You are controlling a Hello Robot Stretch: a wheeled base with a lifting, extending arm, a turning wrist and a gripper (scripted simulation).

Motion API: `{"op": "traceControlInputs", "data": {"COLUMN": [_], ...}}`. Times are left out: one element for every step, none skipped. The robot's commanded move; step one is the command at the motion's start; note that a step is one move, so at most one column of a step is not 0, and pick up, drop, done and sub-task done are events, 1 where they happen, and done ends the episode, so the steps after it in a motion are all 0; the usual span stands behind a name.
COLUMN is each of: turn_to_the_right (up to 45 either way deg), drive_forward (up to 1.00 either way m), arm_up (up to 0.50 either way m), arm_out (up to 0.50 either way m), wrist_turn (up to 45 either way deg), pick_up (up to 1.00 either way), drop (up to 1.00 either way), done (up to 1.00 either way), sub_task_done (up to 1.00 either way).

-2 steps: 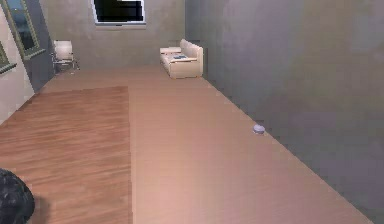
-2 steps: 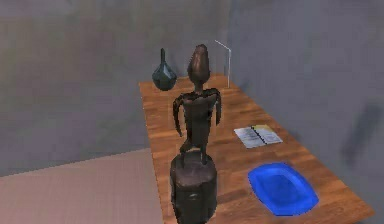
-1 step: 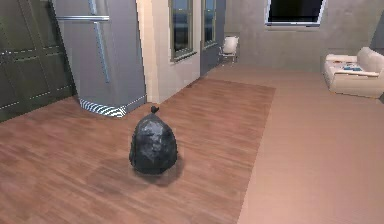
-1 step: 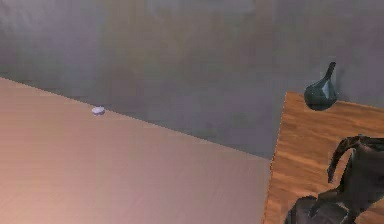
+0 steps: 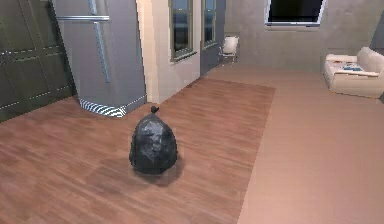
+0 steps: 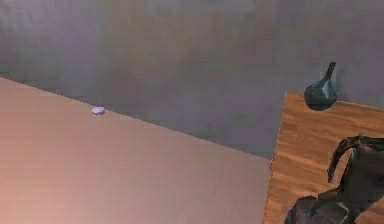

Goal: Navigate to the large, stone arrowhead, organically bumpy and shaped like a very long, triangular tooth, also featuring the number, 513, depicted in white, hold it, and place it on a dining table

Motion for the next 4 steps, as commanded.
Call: {"op": "traceControlInputs", "data": {"turn_to_the_right": [0.0, -45.0, -15.0, 0.0], "drive_forward": [0.4, 0.0, 0.0, 0.75], "arm_up": [0.0, 0.0, 0.0, 0.0], "arm_out": [0.0, 0.0, 0.0, 0.0], "wrist_turn": [0.0, 0.0, 0.0, 0.0], "pick_up": [0.0, 0.0, 0.0, 0.0], "drop": [0.0, 0.0, 0.0, 0.0], "done": [0.0, 0.0, 0.0, 0.0], "sub_task_done": [0.0, 0.0, 0.0, 0.0]}}
